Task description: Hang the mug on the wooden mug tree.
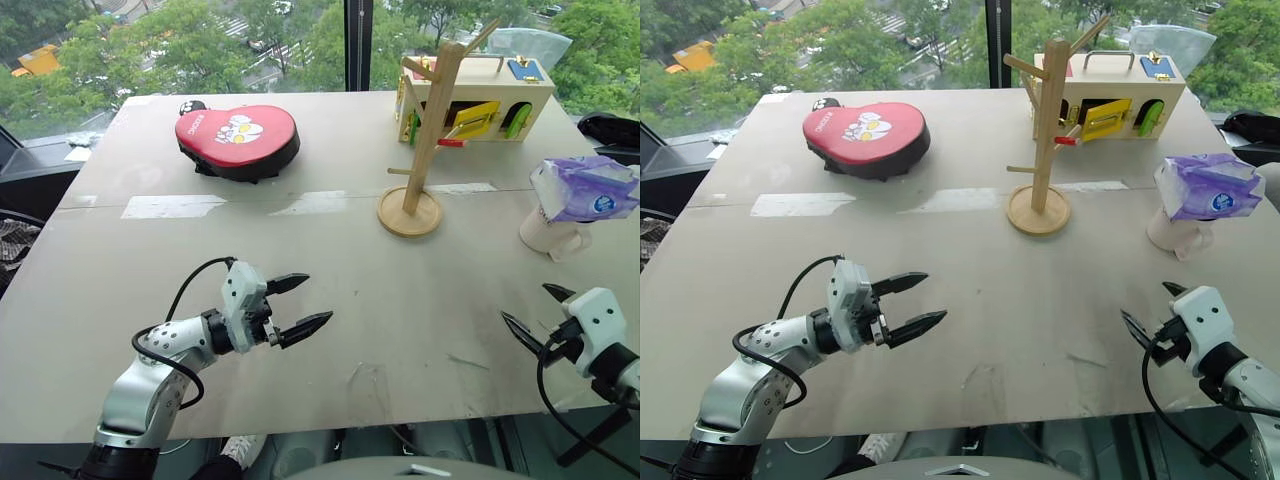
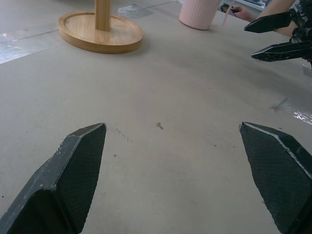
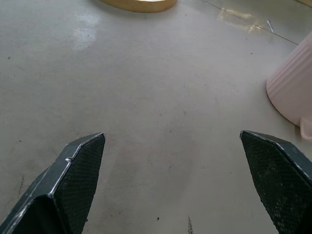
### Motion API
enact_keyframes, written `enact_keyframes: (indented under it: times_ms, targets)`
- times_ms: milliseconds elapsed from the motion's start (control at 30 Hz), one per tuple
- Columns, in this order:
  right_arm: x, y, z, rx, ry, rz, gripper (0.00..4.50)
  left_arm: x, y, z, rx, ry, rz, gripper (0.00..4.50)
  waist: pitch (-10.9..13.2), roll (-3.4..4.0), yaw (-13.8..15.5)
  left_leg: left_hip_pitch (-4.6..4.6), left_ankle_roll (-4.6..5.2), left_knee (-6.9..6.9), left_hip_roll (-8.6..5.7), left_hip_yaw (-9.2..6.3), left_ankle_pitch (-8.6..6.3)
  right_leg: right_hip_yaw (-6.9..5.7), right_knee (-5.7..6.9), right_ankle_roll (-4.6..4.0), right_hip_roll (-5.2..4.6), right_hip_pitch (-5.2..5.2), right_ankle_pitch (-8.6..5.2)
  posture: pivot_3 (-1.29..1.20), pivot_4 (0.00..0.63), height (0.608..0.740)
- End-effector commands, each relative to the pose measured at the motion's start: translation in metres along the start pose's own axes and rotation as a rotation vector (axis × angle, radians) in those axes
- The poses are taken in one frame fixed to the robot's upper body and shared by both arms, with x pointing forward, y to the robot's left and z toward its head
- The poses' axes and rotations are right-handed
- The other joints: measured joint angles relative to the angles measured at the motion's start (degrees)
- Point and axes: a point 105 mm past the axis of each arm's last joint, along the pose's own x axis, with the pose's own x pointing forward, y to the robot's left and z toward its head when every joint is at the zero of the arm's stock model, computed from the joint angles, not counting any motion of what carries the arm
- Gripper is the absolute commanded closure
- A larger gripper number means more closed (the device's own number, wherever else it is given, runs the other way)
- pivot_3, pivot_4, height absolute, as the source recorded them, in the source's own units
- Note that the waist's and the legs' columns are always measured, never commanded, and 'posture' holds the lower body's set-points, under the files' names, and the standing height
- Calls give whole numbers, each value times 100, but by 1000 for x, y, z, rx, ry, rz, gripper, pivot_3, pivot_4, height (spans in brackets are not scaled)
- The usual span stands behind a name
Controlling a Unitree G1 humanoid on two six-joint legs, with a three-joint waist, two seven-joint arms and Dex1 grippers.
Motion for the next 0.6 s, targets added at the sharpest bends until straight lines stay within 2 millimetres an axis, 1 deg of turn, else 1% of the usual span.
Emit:
enact_keyframes:
  times_ms: [33,100,133,167,200,267,300,400,433,600]
  targets:
    - [3,-12,25,-98,-99,-70,17,3,-7,19,52,-60,-59,0,0,0,-1,0,0,0,0,0,0,0,0,0,0,0,0,0,150,740]
    - [11,-29,47,-223,-166,-214,17,8,-12,30,71,-108,-122,0,0,2,-17,-2,0,1,0,0,0,0,-1,0,0,-1,0,0,150,740]
    - [14,-34,55,-268,-171,-227,17,9,-14,34,84,-127,-147,0,-2,5,-15,1,0,4,0,3,0,1,0,-1,0,-1,0,0,150,740]
    - [16,-34,62,-304,-181,-195,17,10,-17,39,95,-144,-167,0,-3,6,-12,2,-1,4,0,4,1,0,0,-2,1,0,0,0,150,740]
    - [16,-39,70,-358,-189,-215,17,11,-19,44,105,-163,-191,0,-4,5,-8,3,-1,6,-1,5,1,0,0,-1,2,0,1,0,150,740]
    - [16,-51,87,-395,-214,-262,17,15,-23,51,132,-180,-218,0,-5,1,3,2,-6,3,-2,4,4,-1,0,1,4,1,2,0,150,740]
    - [16,-57,93,-432,-209,-282,17,18,-24,54,146,-183,-229,0,-5,1,8,-1,-25,2,-2,4,15,-1,0,1,5,0,2,0,150,740]
    - [22,-66,101,-544,-167,-297,17,26,-28,61,162,-204,-253,0,-3,3,0,-9,-28,2,-8,6,17,1,0,1,5,0,3,0,150,740]
    - [24,-69,102,-558,-155,-306,17,27,-28,63,163,-209,-255,0,-4,1,-4,-9,-27,1,-11,7,17,1,0,2,6,0,3,0,150,740]
    - [43,-85,93,-645,-38,-305,17,32,-29,62,178,-206,-256,0,-4,-2,-18,-6,-26,1,-7,9,17,3,-2,1,6,1,3,0,150,740]
